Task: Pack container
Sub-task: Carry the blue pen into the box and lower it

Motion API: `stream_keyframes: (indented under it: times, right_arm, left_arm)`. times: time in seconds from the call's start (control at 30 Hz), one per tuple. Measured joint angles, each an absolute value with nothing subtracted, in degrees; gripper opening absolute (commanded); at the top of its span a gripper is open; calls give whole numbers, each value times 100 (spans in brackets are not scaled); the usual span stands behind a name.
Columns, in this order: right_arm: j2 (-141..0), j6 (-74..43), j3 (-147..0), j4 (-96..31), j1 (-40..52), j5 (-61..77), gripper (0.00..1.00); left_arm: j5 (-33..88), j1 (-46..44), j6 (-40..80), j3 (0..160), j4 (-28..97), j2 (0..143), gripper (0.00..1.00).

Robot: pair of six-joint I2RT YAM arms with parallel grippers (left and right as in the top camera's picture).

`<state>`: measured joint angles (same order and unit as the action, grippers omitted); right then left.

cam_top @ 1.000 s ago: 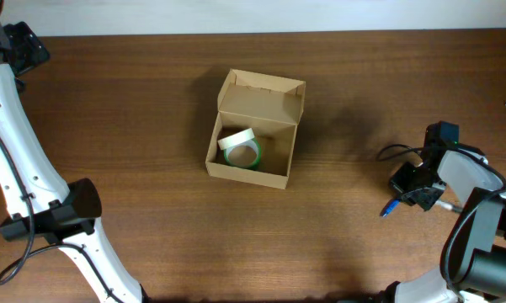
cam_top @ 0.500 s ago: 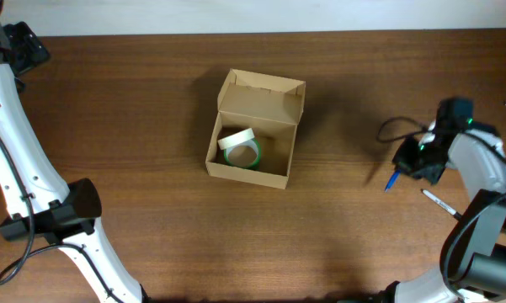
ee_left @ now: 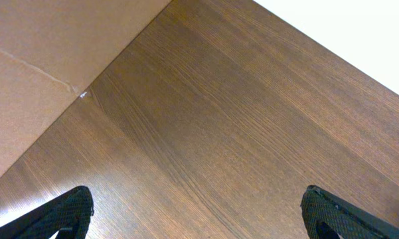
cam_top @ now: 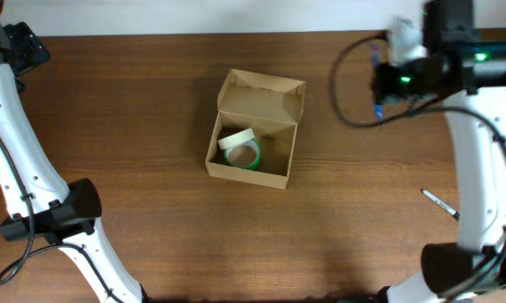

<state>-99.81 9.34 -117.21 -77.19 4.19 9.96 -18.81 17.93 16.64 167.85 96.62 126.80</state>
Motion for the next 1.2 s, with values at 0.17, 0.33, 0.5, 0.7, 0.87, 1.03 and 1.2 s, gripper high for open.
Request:
stream_keyframes:
  times: [0.17, 0.33, 0.5, 0.7, 0.87, 1.03, 1.2]
  right_arm:
    - [-9904, 2134, -11981, -7964, 1868, 888, 4]
    - [-10269, 2982, -11987, -8103, 2877, 469, 4]
    - [-11109, 3481, -11985, -8106, 3339, 178, 4]
    - [-12005, 3769, -11983, -8068, 3577, 36, 4]
    - [-12309, 3817, -11981, -7883, 3684, 25, 4]
    - [-12407, 3826, -11981, -7806, 3701, 86, 4]
    - [-12617, 3841, -11981, -7758, 3701, 287, 4]
  left_arm:
    - [-1881, 1793, 1664, 16785, 9662, 12680, 100]
    - [-1881, 1793, 1664, 16785, 9664, 12680, 100]
    - [-1881, 1793, 1664, 16785, 9662, 12680, 100]
    - [-1881, 1793, 1664, 16785, 9662, 12680, 100]
    - [-1881, 1793, 1664, 16785, 9664, 12680, 100]
    - [-1881, 1793, 1664, 16785, 9662, 12680, 100]
    - [-1881, 1793, 1664, 16785, 9662, 12680, 100]
